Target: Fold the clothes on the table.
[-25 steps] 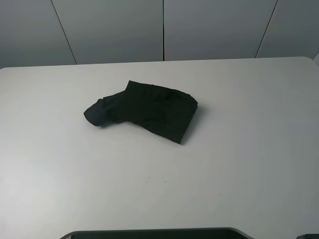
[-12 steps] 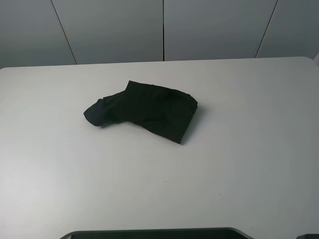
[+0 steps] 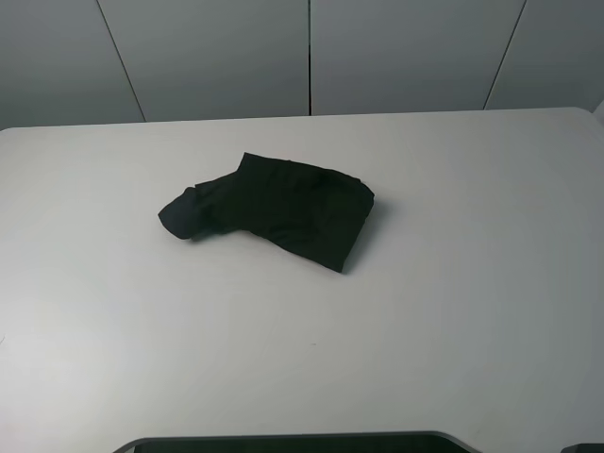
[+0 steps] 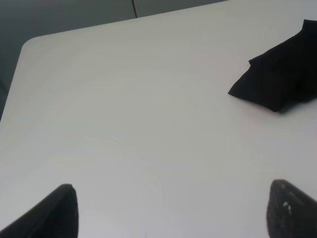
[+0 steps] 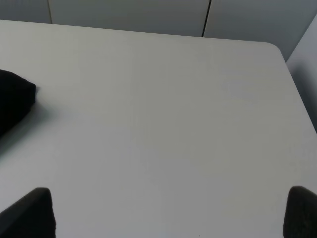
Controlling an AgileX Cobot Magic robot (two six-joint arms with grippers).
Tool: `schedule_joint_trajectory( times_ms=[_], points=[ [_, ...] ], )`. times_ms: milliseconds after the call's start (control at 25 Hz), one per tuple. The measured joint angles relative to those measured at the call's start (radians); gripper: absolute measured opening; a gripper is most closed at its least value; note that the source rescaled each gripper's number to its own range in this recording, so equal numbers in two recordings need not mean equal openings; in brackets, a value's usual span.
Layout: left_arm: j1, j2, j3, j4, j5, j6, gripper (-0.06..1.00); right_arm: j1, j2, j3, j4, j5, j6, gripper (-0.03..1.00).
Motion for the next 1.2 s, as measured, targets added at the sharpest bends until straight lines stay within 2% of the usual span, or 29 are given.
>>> schedule_joint_trajectory(
  times_ms=[280, 480, 1200],
  points=[
    [-0.070, 0.000, 0.000, 0.023, 0.000, -0.034, 0.99, 0.058, 0.000, 0.000, 0.000, 0.000, 0.003, 1.00],
    [-0.072, 0.000, 0.000, 0.055, 0.000, -0.090, 0.99, 0.066, 0.000, 0.000, 0.000, 0.000, 0.003, 1.00],
    [-0.072, 0.000, 0.000, 0.052, 0.000, -0.099, 0.99, 0.070, 0.000, 0.000, 0.000, 0.000, 0.003, 1.00]
  ],
)
